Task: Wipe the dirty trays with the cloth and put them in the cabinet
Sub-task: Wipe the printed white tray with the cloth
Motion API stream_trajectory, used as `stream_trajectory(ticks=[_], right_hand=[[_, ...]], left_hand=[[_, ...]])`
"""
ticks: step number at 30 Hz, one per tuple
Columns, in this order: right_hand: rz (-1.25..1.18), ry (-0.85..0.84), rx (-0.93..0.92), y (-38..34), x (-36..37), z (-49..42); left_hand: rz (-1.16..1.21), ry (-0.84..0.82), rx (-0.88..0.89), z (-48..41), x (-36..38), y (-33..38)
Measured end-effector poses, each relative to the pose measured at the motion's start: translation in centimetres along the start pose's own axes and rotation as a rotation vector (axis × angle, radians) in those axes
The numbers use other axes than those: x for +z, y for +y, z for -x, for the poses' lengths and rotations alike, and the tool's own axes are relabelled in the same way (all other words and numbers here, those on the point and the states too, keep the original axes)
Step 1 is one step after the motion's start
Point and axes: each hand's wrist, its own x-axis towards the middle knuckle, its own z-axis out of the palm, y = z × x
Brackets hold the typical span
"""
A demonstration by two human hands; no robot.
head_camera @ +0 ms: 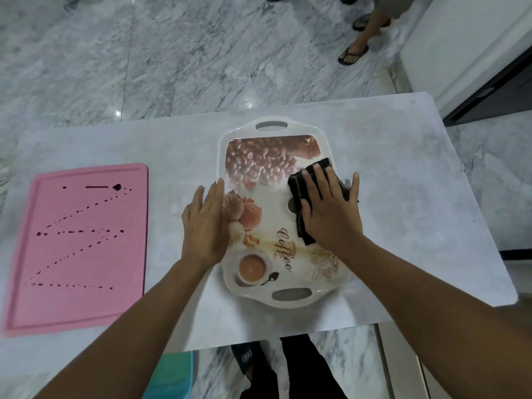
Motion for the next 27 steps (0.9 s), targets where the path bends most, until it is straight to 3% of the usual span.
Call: stream_trajectory(ticks=[8, 16, 23, 27], right_hand=[[-0.055, 0.028, 0.011, -2.8, 0.8, 0.5], [-0.275, 0.036, -0.036, -15.3, 0.6, 3.7], [-0.237, -0.003, -0.033, -14.7, 0.3, 3.7], [-0.216, -0.038, -0.024, -12.8, 0.2, 4.9]], left_hand=[[0.123, 0.105, 0.038, 0.1, 0.9, -0.5], [0.147, 0.135, 0.016, 0.3, 1.1, -0.7], [0.036, 0.099, -0.008, 0.6, 0.6, -0.3], [-0.168, 0.039, -0.053, 0.8, 0.1, 1.0]])
